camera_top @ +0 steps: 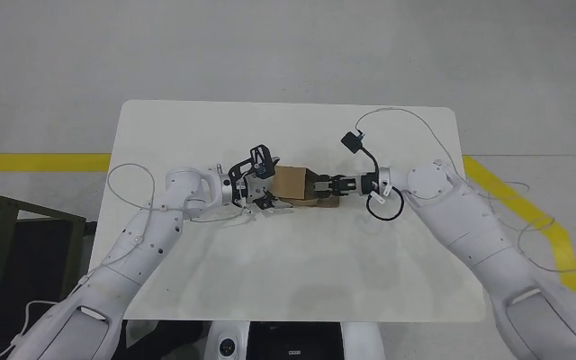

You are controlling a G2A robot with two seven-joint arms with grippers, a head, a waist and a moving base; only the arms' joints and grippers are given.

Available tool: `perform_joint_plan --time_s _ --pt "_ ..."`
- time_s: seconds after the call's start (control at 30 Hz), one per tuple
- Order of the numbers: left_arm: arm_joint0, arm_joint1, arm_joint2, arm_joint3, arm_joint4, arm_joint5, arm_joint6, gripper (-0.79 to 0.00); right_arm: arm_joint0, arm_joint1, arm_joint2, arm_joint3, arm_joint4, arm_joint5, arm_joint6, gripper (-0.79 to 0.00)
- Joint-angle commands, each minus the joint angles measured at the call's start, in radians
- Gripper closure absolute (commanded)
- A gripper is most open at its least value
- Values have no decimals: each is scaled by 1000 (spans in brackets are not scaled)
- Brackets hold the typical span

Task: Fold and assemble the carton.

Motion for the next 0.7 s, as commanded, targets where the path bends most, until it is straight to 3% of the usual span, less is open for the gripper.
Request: perform_joint_plan --time_s 0.0,0.3,0.67 --pt "3 -1 -2 -2 1 4 0 -785 -33 20 41 -35 -3 -2 8 0" --pt "11 -9 1 -10 -8 29 1 -785 -206 84 158 -230 -47 73 27 0" --pt "13 -20 6 -12 -24 31 -14 -785 -186 54 115 -181 -78 98 -25 0"
